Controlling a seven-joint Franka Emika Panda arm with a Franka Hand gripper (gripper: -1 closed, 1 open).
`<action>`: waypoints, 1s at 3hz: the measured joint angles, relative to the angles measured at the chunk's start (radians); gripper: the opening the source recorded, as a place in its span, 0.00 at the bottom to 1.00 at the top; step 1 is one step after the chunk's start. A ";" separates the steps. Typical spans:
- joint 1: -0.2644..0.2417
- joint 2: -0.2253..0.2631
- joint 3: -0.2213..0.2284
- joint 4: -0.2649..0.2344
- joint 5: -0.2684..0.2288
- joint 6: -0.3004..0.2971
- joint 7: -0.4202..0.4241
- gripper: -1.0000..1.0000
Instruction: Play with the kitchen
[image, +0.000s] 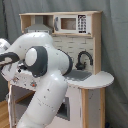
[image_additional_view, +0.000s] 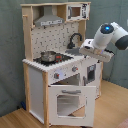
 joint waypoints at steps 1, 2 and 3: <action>0.001 0.042 -0.043 -0.018 0.012 0.072 -0.087 1.00; 0.005 0.073 -0.083 -0.045 0.033 0.152 -0.158 1.00; 0.016 0.095 -0.126 -0.078 0.058 0.236 -0.215 1.00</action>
